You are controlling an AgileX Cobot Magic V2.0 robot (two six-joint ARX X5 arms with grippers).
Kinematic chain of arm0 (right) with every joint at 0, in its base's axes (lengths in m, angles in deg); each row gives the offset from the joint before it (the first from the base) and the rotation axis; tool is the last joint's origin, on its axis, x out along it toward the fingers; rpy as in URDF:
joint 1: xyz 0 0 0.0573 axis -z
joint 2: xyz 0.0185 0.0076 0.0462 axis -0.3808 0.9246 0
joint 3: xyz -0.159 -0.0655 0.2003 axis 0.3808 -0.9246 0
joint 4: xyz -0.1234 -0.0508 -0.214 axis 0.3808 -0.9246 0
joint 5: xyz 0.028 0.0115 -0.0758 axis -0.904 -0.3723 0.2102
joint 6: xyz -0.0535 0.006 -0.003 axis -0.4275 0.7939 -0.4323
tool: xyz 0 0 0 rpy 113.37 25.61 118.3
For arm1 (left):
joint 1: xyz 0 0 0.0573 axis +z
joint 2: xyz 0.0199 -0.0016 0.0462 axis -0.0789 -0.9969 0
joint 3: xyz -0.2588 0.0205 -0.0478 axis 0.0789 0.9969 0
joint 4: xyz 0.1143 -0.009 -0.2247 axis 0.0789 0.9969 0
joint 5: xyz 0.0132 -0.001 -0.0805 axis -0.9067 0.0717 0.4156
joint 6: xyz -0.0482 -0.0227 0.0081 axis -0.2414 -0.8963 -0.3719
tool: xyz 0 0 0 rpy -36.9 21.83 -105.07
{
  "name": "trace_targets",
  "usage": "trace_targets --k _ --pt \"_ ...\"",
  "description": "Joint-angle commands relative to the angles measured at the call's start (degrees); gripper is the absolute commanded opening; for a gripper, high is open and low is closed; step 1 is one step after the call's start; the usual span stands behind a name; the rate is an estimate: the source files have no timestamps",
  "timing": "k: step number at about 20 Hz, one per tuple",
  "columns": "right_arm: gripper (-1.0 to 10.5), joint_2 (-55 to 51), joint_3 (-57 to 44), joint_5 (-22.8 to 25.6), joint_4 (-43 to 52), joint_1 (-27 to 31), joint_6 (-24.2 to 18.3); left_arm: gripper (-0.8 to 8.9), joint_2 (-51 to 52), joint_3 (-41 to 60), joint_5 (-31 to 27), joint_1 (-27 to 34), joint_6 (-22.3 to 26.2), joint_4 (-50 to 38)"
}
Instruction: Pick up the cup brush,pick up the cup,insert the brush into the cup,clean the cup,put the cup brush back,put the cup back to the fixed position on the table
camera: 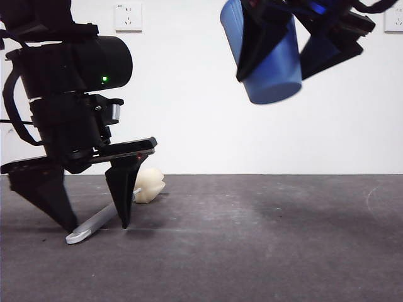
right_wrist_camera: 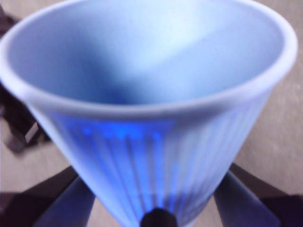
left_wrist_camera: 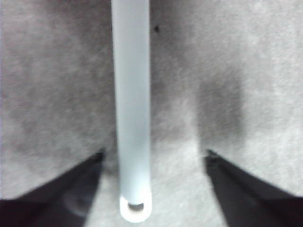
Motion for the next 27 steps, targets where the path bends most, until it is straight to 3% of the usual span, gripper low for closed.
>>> trace_targets --k 1,4,6,7,12,17,20,27 --pt "-0.2 0.0 -0.74 0.46 5.2 0.02 1.6 4.42 2.03 0.61 -0.11 0.0 1.84 0.85" --pt "-0.2 1.38 -4.17 2.05 15.32 1.22 -1.44 4.41 6.86 0.61 0.09 0.0 5.18 2.05" --pt "-0.2 3.48 -8.48 1.97 24.0 2.56 -7.56 4.41 11.91 0.61 0.28 -0.02 6.6 2.56" --pt "-0.2 5.29 -10.27 1.95 26.93 3.28 -8.66 4.41 15.12 0.61 0.5 -0.11 6.8 2.82" --pt "-0.2 18.58 -14.23 -0.04 41.75 6.97 -8.5 4.39 31.32 0.61 2.97 -0.48 6.82 3.69" --pt "-0.2 29.48 -14.23 -0.02 50.66 10.78 -7.87 4.39 41.66 0.61 2.95 -0.48 6.86 6.99" --pt "-0.2 30.91 -14.23 -0.24 52.98 12.87 -7.87 4.39 43.69 0.61 2.91 -0.48 7.17 8.44" --pt "-0.2 33.79 -14.23 -7.69 53.81 16.9 -6.95 4.37 43.8 0.61 2.89 -0.48 8.2 9.79"
